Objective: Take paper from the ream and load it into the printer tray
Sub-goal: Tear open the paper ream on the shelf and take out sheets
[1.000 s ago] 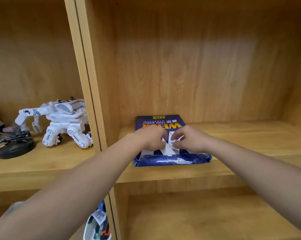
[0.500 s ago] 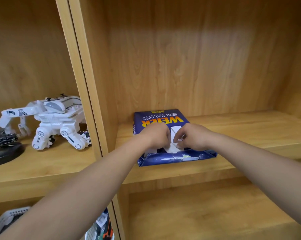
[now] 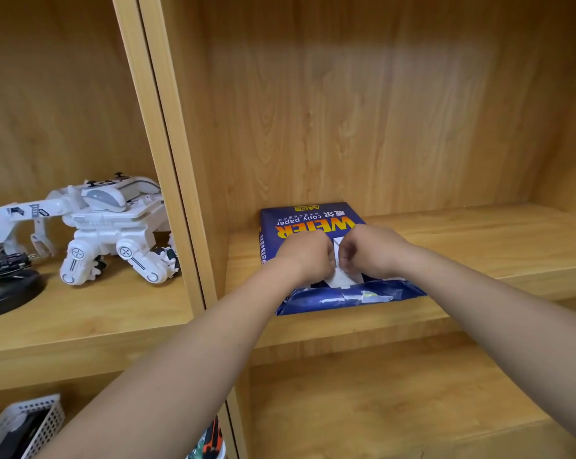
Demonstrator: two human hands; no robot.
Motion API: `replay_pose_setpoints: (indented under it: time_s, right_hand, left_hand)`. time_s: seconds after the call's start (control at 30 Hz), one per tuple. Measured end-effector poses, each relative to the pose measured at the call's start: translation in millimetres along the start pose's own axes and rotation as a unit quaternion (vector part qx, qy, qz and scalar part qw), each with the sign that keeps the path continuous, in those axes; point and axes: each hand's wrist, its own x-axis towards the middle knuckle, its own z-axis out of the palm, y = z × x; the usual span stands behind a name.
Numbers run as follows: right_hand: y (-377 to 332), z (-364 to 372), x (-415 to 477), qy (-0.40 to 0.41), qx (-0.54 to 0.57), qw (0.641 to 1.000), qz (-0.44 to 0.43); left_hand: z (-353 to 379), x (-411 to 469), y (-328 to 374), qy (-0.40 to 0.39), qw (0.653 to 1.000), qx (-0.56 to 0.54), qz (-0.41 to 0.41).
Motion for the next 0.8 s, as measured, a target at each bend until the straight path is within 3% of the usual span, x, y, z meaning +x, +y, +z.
replay_pose_setpoints:
  time_s: [0.4, 0.8]
  right_hand:
    - [1, 13, -21, 0.048, -0.044, 0.997, -0.047]
    - [8, 8, -27, 0.013, -0.03, 0.996, -0.078]
  left_hand:
    - [6, -9, 5, 0.003, 1.0, -0.023, 0.003]
    - [10, -24, 9, 0.047, 0.998, -0.042, -0.018]
